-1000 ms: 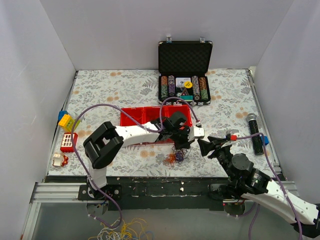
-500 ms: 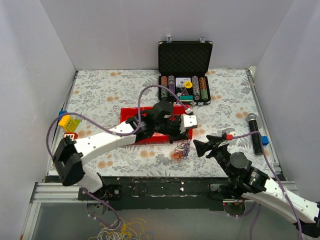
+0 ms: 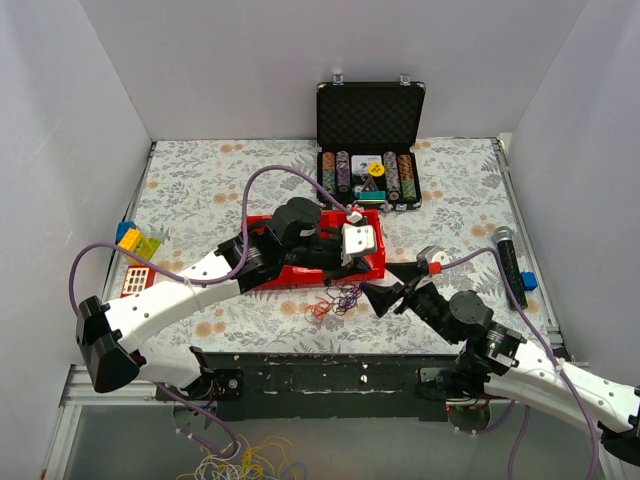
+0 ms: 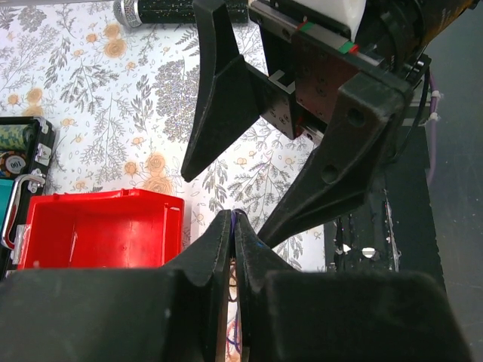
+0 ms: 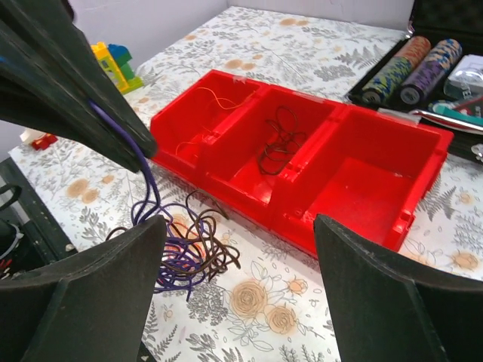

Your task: Untangle the cables

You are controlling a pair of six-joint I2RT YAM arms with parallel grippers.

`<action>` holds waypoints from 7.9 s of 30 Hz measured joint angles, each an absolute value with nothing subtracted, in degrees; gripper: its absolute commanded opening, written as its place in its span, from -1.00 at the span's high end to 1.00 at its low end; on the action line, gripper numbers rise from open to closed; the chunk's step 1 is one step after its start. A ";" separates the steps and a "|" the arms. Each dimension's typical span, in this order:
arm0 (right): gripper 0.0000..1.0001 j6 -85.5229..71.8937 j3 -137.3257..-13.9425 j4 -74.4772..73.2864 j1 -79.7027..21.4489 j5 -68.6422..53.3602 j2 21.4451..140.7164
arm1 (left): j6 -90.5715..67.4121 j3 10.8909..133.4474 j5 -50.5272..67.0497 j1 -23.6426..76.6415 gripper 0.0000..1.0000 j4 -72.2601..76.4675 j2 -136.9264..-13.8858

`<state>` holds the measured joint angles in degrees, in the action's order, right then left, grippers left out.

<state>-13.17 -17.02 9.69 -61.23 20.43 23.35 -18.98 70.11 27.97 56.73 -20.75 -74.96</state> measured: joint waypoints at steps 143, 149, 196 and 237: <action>-0.09 -24.08 -2.44 25.04 -61.19 19.33 39.05 | 1.34 98.26 4.64 56.75 1.00 27.97 -83.57; -0.08 -24.10 -2.44 23.42 -61.19 19.42 35.75 | 2.81 90.28 3.40 56.25 1.00 29.47 -82.61; -0.02 -25.19 -2.44 8.54 -61.19 25.06 18.09 | -2.85 72.01 -2.35 49.19 1.00 25.63 -104.75; -0.02 -24.67 -5.10 3.05 -61.19 27.77 17.80 | -5.87 59.44 11.11 49.04 -0.95 4.62 -79.66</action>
<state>-24.67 -5.10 3.05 -61.19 27.77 17.80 -5.87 59.44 11.11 49.04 4.62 -79.66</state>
